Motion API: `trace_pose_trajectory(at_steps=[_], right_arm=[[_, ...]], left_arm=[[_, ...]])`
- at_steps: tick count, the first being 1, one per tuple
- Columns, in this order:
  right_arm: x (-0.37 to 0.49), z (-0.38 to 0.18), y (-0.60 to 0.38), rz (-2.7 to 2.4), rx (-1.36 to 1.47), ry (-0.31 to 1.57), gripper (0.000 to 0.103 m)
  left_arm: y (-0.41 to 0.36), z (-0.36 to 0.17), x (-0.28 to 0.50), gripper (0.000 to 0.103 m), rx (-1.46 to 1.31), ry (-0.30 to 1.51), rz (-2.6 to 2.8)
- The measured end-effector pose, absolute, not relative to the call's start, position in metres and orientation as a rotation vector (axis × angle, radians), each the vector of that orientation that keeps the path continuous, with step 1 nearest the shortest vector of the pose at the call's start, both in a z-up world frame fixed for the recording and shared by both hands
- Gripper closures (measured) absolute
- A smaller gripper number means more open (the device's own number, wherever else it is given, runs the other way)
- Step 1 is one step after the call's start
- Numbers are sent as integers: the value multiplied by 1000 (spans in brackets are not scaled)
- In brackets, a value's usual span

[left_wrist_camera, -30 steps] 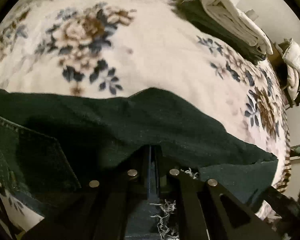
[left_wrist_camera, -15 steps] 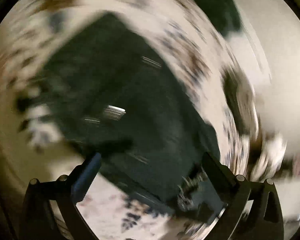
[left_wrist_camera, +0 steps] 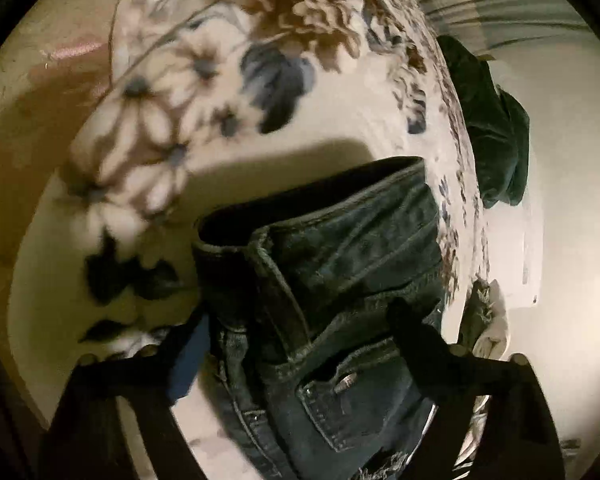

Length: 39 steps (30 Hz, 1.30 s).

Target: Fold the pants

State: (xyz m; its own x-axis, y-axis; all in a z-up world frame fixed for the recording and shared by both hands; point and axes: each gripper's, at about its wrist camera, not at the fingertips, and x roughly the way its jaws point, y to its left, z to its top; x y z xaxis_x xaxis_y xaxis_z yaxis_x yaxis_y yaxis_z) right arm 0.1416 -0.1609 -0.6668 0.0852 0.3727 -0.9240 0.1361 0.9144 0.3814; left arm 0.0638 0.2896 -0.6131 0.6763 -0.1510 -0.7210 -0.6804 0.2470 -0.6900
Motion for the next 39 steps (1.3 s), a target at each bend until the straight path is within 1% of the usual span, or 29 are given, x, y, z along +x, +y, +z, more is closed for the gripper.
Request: trace_pose_trajectory(at_steps=[1, 3, 6, 7, 8, 9, 10, 11, 16, 19, 20, 23, 25, 28, 33, 37, 39], right_arm=[[142, -667, -161, 183, 417, 1492, 17], [140, -667, -163, 181, 436, 1496, 17], [137, -665, -168, 188, 464, 1496, 17], [136, -665, -169, 186, 466, 1493, 17], [135, -664, -172, 187, 470, 1490, 17], [135, -663, -175, 187, 475, 1488, 17], [134, -663, -176, 185, 479, 1485, 17], [133, -663, -179, 183, 487, 1479, 17], [128, -666, -197, 166, 512, 1462, 17], [124, -668, -216, 135, 559, 1444, 17], [122, -669, -226, 118, 595, 1435, 17], [115, -668, -253, 77, 682, 1402, 17], [109, -663, -278, 44, 722, 1372, 17], [101, -652, -315, 2, 746, 1340, 17], [89, -632, -379, -53, 716, 1301, 17], [85, -626, -427, -103, 663, 1299, 17], [87, -628, -445, -109, 662, 1312, 17]], left_arm=[[293, -619, 63, 21, -1306, 792, 428], [300, -629, 64, 17, -1355, 762, 426], [302, -626, 63, 17, -1356, 741, 448], [302, -625, 63, 25, -1348, 732, 459], [302, -621, 64, 51, -1332, 732, 479], [302, -620, 64, 62, -1327, 732, 468], [300, -615, 68, 67, -1311, 733, 460], [296, -603, 70, 69, -1249, 737, 465], [268, -545, 74, 73, -1010, 705, 375], [232, -493, 83, 74, -847, 670, 270], [211, -473, 88, 74, -771, 670, 223], [149, -439, 104, 75, -632, 695, 91], [108, -430, 112, 75, -586, 720, 7], [33, -433, 122, 75, -511, 787, -84], [-88, -466, 134, 75, -394, 929, -214], [-178, -517, 141, 76, -235, 1110, -276], [-200, -545, 144, 75, -171, 1197, -257]])
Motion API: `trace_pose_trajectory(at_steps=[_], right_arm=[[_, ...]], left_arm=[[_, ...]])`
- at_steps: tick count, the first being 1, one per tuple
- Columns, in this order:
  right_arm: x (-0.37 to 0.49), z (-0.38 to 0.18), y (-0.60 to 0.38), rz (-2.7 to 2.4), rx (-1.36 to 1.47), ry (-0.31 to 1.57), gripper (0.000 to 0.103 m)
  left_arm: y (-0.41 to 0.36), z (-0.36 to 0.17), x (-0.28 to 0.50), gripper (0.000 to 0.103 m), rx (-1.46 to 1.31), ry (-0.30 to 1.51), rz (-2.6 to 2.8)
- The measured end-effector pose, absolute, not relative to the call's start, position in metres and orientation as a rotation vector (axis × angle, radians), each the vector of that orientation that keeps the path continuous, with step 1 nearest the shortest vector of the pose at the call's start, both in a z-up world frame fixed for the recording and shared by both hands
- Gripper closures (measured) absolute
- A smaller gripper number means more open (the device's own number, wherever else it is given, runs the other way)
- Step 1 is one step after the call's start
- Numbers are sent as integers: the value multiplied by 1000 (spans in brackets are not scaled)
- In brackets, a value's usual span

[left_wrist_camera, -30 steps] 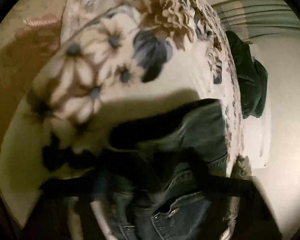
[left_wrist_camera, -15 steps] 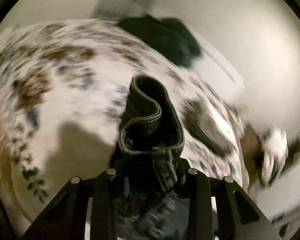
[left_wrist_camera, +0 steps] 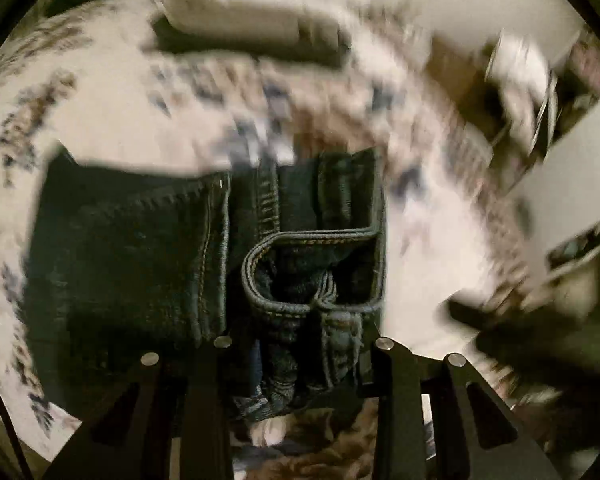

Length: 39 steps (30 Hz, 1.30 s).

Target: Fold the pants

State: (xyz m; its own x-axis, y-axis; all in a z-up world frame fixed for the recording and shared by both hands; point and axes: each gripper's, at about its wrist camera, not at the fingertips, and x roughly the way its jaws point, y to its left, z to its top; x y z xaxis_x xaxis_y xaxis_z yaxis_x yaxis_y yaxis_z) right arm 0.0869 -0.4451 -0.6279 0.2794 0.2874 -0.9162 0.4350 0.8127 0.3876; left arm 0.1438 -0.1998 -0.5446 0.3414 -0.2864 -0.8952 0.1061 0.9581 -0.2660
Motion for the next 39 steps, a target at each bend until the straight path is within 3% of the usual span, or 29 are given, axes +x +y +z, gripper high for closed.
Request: trace_pose_trajectory(at_steps=[4, 6, 7, 8, 12, 17, 19, 20, 22, 27, 35, 39], right_arm=[[99, -630, -466, -44, 705, 1338, 17], [107, -630, -466, 30, 738, 1331, 17], [110, -630, -459, 58, 742, 1332, 17], [117, -631, -453, 112, 749, 1339, 17], [143, -649, -418, 243, 737, 1388, 17], [161, -692, -372, 324, 716, 1481, 17], [161, -689, -358, 291, 603, 1427, 50], [159, -685, -352, 266, 538, 1429, 80], [151, -669, -358, 233, 534, 1398, 93], [131, -619, -418, 110, 572, 1299, 93], [130, -663, -479, -40, 602, 1388, 92], [122, -660, -483, -35, 670, 1391, 92]], left_arm=[[-197, -559, 156, 62, -201, 1308, -242], [-187, -542, 154, 45, -253, 1316, -289], [-181, -535, 149, 21, -270, 1309, -301], [-172, -524, 145, 9, -303, 1297, -314], [-123, -488, 126, 4, -360, 1257, -270], [-43, -496, 128, 2, -323, 1261, -65], [-15, -507, 129, 2, -309, 1286, 18], [-1, -513, 133, 2, -322, 1289, 53], [13, -515, 136, 2, -324, 1271, 83], [19, -522, 155, 2, -379, 1255, 43], [-29, -554, 224, 2, -452, 1343, -137], [-43, -587, 255, 2, -567, 1421, -194]])
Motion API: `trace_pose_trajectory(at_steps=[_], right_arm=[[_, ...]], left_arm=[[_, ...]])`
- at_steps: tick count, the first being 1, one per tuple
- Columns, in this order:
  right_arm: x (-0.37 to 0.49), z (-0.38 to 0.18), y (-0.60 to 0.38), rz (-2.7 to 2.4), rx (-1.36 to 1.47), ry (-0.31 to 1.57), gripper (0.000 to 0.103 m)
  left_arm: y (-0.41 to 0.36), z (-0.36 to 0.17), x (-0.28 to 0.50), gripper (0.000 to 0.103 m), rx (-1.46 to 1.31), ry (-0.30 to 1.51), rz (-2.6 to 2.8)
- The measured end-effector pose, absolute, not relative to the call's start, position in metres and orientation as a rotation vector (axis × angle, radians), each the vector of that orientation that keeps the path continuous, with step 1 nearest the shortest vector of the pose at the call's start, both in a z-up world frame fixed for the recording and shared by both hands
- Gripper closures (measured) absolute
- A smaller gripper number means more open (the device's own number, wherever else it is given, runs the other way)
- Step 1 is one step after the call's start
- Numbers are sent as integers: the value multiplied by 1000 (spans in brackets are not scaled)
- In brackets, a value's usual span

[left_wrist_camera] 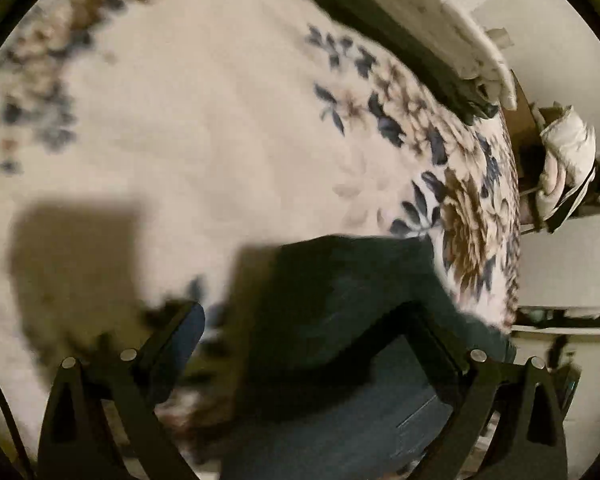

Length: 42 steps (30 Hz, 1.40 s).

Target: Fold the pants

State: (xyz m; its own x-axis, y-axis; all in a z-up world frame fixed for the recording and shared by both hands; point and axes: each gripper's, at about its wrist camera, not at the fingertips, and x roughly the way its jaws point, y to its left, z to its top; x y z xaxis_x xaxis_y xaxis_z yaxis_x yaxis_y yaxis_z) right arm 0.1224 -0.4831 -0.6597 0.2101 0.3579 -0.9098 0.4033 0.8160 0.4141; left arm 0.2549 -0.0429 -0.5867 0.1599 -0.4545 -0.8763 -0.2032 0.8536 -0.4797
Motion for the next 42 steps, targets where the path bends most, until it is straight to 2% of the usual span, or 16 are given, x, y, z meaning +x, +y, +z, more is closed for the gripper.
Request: trace_pose_trajectory(at_steps=[3, 4, 6, 10, 11, 15, 20, 23, 24, 25, 28, 31, 33, 36, 38, 42], right_arm=[[107, -651, -489, -30, 746, 1395, 92], [105, -652, -489, -38, 729, 1408, 92], [99, -664, -495, -76, 719, 1456, 92], [103, -697, -509, -53, 865, 1513, 77], [105, -699, -513, -48, 884, 1520, 62], [98, -681, -529, -22, 944, 1427, 30], [112, -696, -530, 31, 1010, 1414, 26], [124, -710, -527, 60, 1097, 1398, 40], [129, -705, -525, 85, 1082, 1374, 74], [134, -698, -521, 87, 1027, 1386, 89], [143, -686, -513, 49, 861, 1399, 93], [143, -697, -517, 36, 889, 1441, 93], [142, -700, -521, 20, 906, 1472, 67], [122, -687, -534, 33, 1001, 1411, 23], [101, -675, -540, 31, 1041, 1363, 20], [50, -683, -524, 22, 1166, 1367, 20]], left_arm=[[-44, -598, 268, 21, -611, 1386, -225], [-43, -599, 271, 60, -626, 1371, -244], [-33, -610, 280, 79, -716, 1381, -254], [-21, -623, 289, 79, -771, 1435, -261], [-21, -618, 289, 76, -760, 1444, -268], [-16, -586, 276, 17, -757, 1379, -300], [-41, -587, 276, 16, -728, 1424, -376], [-72, -597, 289, 23, -524, 1490, -385], [-78, -596, 290, 36, -467, 1478, -402], [-82, -594, 290, 77, -413, 1461, -408], [-64, -604, 292, 81, -448, 1448, -378], [-31, -614, 289, 78, -638, 1422, -305], [-12, -610, 285, 74, -770, 1394, -254], [0, -580, 269, 17, -759, 1310, -242], [5, -562, 248, 0, -727, 1263, -254], [0, -563, 208, 0, -730, 1314, -297]])
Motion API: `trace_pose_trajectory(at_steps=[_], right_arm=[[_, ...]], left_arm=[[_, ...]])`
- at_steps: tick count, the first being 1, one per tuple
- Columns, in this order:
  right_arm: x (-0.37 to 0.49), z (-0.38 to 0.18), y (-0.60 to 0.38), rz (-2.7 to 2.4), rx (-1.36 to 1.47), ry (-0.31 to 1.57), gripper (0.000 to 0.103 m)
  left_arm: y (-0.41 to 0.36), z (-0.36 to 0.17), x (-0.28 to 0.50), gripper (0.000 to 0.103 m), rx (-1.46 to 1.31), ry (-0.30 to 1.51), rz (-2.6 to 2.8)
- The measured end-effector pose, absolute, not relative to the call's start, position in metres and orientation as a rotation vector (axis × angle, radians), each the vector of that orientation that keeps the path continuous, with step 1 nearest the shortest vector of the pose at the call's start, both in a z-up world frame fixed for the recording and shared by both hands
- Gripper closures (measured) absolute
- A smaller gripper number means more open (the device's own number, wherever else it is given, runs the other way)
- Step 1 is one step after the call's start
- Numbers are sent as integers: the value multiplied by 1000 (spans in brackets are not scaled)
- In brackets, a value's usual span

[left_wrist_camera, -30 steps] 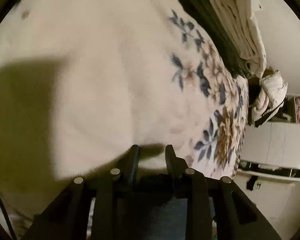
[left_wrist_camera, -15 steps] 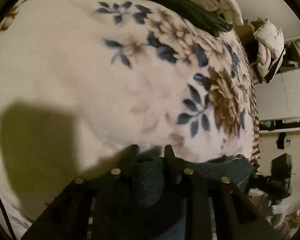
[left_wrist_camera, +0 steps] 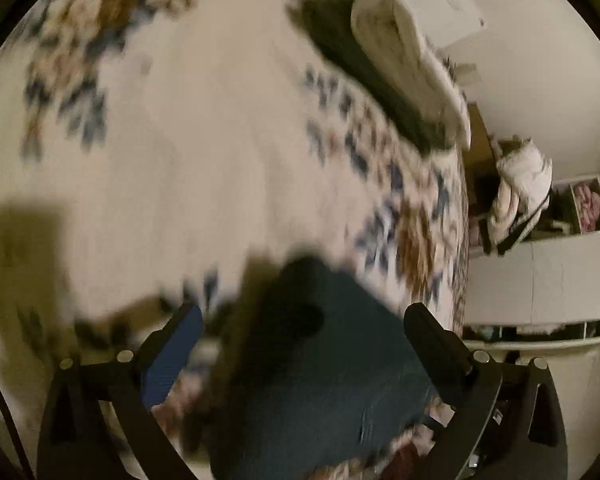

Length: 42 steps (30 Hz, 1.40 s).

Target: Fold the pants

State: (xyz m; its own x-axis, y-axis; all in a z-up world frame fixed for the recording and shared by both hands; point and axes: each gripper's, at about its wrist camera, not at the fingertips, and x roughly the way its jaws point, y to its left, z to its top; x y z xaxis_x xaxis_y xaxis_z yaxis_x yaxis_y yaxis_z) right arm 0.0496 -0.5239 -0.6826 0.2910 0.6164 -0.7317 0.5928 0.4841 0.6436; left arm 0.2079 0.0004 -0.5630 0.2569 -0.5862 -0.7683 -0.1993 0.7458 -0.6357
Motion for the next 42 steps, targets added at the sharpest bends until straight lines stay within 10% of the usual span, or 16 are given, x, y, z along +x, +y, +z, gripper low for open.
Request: trace_pose_trajectory(at_steps=[8, 15, 22, 28, 31, 33, 36, 42], right_arm=[[44, -767, -444, 159, 1377, 1295, 23], [55, -714, -435, 182, 1319, 1099, 33], [82, -759, -424, 108, 1261, 1191, 24], [74, -699, -410, 88, 1120, 1087, 49], [79, -699, -413, 69, 1101, 1081, 45], [92, -719, -416, 53, 1138, 1126, 28], [99, -741, -417, 47, 1239, 1118, 26], [88, -703, -412, 1, 1157, 1085, 59]], left_arm=[[-37, -634, 174, 0, -767, 1489, -351], [-40, -628, 178, 0, -711, 1499, -370], [-51, -627, 179, 0, -660, 1488, -358], [-59, -596, 166, 53, -609, 1371, -376], [-55, -595, 170, 50, -688, 1349, -378], [-55, -613, 176, 24, -751, 1405, -360], [-59, -634, 185, 24, -780, 1408, -373], [-69, -598, 176, 75, -634, 1351, -412]])
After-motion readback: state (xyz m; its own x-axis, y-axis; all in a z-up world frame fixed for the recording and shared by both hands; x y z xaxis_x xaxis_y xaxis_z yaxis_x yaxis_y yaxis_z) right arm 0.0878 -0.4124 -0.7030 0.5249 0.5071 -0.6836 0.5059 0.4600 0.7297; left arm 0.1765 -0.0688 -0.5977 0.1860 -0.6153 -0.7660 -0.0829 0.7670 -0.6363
